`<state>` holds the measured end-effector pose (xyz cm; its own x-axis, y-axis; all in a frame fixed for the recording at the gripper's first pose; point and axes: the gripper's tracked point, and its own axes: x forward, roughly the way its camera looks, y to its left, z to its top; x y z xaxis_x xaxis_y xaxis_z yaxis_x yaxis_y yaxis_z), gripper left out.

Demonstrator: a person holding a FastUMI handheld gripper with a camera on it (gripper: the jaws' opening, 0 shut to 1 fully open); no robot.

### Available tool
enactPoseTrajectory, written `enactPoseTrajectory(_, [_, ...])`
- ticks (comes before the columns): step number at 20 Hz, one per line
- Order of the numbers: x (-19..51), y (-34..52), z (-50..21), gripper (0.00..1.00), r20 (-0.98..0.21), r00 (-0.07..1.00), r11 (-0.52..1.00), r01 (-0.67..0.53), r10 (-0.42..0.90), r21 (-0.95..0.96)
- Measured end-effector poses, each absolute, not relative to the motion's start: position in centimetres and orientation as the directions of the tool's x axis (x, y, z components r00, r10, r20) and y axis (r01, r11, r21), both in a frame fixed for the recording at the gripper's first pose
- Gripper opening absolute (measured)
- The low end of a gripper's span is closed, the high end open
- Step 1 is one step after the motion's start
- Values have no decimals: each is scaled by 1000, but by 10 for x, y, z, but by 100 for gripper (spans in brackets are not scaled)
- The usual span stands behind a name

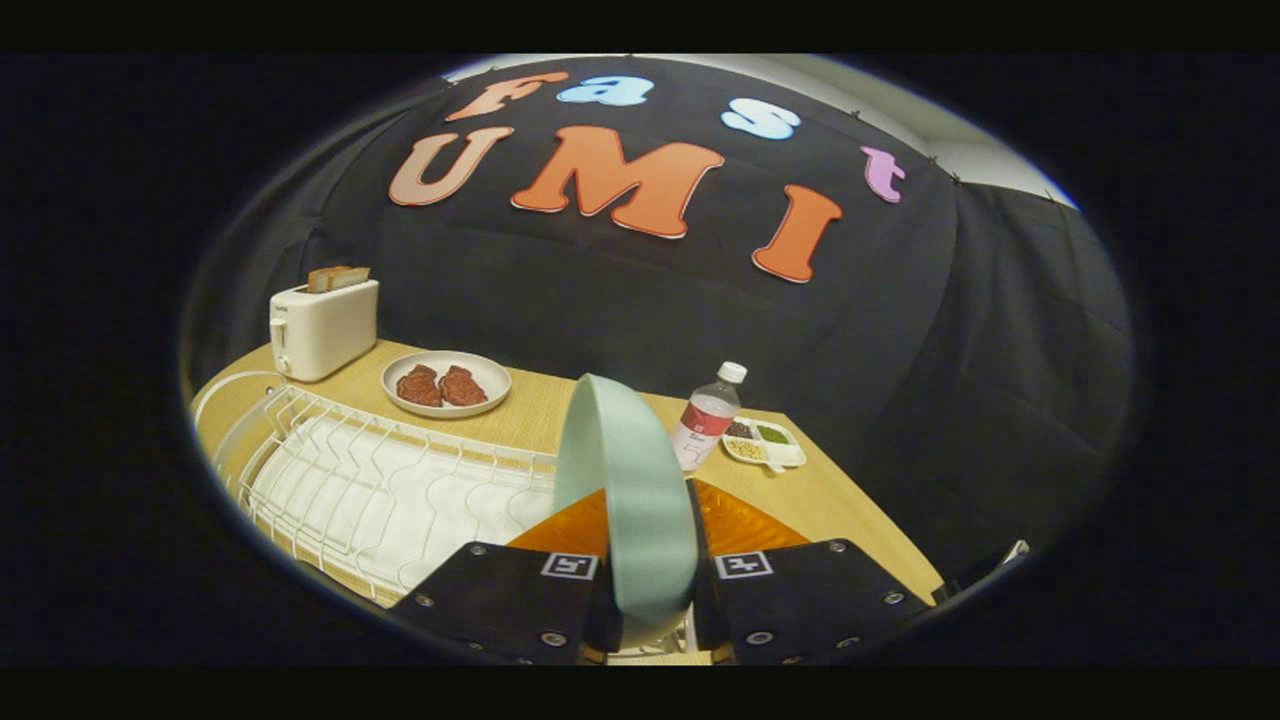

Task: Take the plate from the dish rack, then take the spoon from the basket and place it into the plate.

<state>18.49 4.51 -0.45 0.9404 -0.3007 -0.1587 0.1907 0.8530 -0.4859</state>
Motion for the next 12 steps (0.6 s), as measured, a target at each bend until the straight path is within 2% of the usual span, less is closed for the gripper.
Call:
enactPoseTrajectory(6, [183, 46, 23, 28, -42, 944, 792, 251, -329, -556])
enactPoseTrajectory(12, [158, 41, 45, 28, -25, 958, 847, 242, -287, -473])
